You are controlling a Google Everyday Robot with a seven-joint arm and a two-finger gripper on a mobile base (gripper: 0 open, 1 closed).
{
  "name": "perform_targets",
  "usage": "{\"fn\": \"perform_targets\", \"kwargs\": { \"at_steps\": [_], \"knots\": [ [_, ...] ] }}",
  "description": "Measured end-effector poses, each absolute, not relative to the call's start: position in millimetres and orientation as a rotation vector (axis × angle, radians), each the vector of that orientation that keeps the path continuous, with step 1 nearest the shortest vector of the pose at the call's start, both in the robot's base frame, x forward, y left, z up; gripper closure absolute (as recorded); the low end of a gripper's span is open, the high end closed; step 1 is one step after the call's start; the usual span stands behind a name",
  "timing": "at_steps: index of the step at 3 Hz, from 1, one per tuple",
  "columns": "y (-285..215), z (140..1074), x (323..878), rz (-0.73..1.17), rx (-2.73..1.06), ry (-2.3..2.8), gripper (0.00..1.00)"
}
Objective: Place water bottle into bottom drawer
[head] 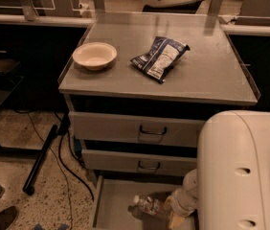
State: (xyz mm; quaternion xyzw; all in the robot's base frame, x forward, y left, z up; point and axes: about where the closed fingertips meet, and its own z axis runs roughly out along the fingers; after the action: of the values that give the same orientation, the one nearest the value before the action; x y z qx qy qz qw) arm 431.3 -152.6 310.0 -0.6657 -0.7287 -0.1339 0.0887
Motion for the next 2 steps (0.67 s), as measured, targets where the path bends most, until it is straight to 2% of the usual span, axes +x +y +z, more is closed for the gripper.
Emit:
{"fn": "perform_targets", "kwargs": {
  "at_steps": [2],
  "knots": [
    [-158.5,283.2,453.2,-0.36,-2.117,-2.093,1.0]
  ]
}}
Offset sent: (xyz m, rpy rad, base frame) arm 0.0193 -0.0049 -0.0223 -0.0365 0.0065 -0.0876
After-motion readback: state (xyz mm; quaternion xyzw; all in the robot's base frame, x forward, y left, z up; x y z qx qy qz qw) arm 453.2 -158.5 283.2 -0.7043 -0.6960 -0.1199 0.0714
